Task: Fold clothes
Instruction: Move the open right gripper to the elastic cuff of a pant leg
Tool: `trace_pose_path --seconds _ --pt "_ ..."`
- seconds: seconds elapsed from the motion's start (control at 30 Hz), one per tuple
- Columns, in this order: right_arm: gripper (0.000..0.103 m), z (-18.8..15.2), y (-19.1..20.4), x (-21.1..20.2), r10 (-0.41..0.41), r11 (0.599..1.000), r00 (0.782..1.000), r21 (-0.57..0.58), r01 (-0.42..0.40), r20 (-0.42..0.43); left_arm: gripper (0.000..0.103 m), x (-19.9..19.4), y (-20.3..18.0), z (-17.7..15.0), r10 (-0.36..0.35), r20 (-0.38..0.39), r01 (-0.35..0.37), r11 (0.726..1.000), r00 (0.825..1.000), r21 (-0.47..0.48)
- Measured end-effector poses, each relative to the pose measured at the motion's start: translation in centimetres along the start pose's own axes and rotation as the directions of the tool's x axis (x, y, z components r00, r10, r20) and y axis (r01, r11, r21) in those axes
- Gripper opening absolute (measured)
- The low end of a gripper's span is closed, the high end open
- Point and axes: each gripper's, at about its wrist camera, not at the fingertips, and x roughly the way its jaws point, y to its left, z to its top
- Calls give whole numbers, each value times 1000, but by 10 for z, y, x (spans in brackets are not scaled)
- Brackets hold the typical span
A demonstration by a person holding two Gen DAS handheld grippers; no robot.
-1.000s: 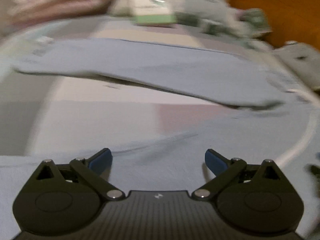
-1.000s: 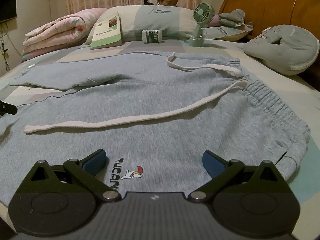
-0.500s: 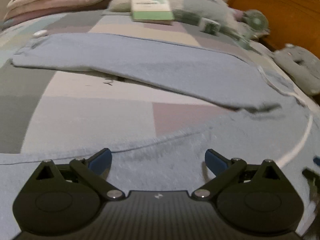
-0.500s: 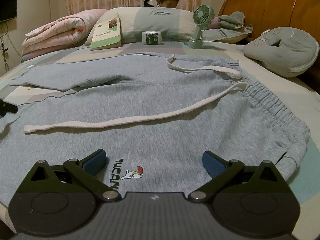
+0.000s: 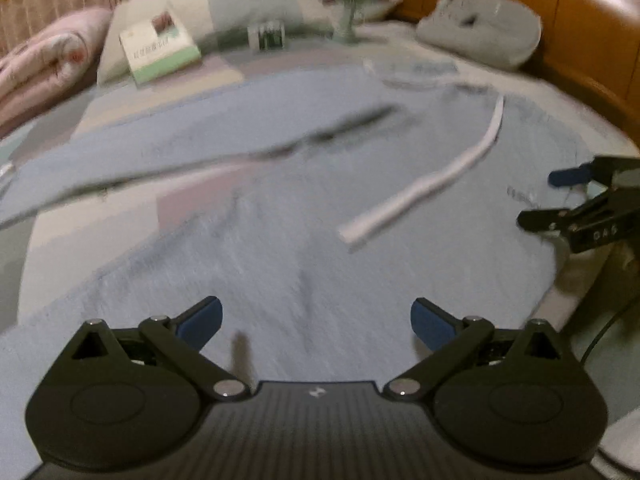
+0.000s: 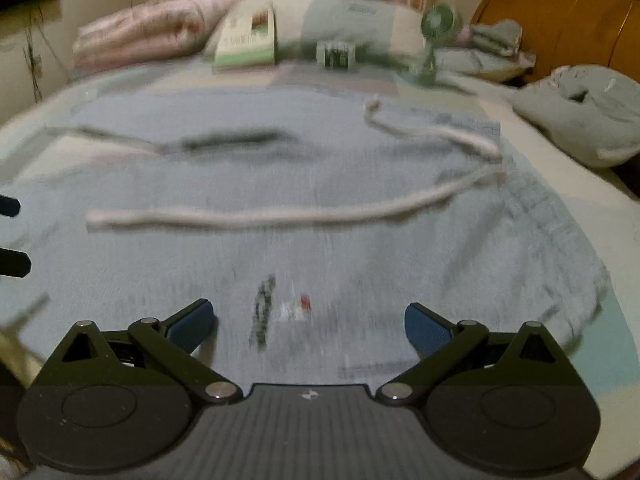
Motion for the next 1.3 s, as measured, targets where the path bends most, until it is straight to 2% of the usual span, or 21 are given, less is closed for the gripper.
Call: trace_pose_path --seconds 0.1,0.23,0.4,0.5,0.57,0.63,0.73,0.77,0.83,0.97,1.13,1.3 --pt "103 -7 -6 -6 20 1000 1000 1 -20 -4 102 8 4 -13 16 -65 -19 999 998 -38" --pt "103 -6 -9 -6 40 999 999 -16 -41 -25 102 -1 3 -13 42 -50 -44 998 998 -39" --pt "103 6 -17 -5 74 996 996 -40 -77 -56 101 -12 -11 4 43 19 -43 999 999 -8" --pt "103 20 -33 -15 12 998 1000 -63 -10 29 102 -11 -25 18 19 53 -19 1000 998 12" --pt "103 30 -48 -15 -9 999 998 -44 11 56 102 -7 -37 27 -9 68 7 1000 998 24" --pt "103 36 -70 -5 14 1000 998 -3 -14 58 102 -1 -48 34 -29 73 26 999 997 36" --pt "103 32 -104 19 9 994 1000 105 -6 -24 102 11 -67 39 -43 63 40 998 997 52" --pt "103 26 -111 22 16 993 999 119 -11 -40 102 14 -72 39 -49 60 46 997 997 57" --pt "103 16 -117 15 46 994 999 95 -46 -4 102 21 -78 40 -61 51 58 996 997 63" --pt "103 8 -125 5 81 993 997 84 -80 -8 102 33 -86 45 -57 28 55 996 998 74" --pt "103 29 -142 1 171 976 984 146 -162 -51 102 33 -99 58 -68 63 61 992 996 107" --pt "103 67 -185 2 266 934 964 252 -254 -18 102 41 -109 66 -65 73 55 990 995 129"
